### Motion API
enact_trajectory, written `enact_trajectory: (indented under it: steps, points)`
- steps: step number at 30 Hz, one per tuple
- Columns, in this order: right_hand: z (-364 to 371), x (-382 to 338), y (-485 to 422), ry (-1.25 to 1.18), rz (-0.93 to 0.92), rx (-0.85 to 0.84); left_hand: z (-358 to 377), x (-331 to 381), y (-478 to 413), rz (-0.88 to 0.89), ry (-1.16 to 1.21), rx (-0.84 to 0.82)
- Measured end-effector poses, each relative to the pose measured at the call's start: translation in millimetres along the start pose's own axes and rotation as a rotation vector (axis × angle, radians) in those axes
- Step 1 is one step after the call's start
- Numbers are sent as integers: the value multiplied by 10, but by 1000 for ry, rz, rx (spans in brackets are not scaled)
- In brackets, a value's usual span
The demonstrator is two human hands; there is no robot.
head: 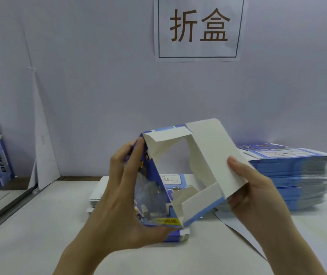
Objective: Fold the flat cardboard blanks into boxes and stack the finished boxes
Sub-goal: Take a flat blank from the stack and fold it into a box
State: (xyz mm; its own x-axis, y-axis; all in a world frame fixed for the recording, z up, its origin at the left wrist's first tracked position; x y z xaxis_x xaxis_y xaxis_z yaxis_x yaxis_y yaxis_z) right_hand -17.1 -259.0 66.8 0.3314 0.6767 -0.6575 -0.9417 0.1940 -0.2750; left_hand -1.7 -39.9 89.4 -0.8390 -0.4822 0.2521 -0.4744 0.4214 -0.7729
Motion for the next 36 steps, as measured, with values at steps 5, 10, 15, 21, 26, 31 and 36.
enact_trajectory:
  steps: [5,10,15,21,26,31,36]
  points:
    - [124,-244,129,321,-391,35,4,-42,50,50,22,20]
    - [200,-350,227,494,-678,-31,-39,-11,37,47,0,4]
    - [324,-381,358,839,-953,-61,-32,-3,54,50,-49,13]
    - [259,-300,309,1016,-1008,14,47,47,66,78,-173,5]
    - [205,-355,252,694,-879,-13,-36,41,52,74,-107,60]
    - [127,-274,137,264,-434,-80,-169,43,28,71,-60,73]
    - [175,-300,182,552,-616,-7,-207,58,53,74,-183,51]
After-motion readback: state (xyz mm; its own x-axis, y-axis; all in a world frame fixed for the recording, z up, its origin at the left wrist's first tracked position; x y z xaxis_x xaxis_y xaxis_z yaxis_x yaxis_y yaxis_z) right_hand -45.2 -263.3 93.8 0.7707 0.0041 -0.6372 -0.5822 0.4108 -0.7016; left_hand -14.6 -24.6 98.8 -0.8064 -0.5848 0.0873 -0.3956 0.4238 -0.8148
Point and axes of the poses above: each hand's wrist, its own y-axis away from the middle knuckle, its own z-axis out of the palm, x = y × z, the point moved 4 cm from there along -y, towards the middle knuckle, and after that the axes turned 6 degrees about -y, right-handed, at the moved point
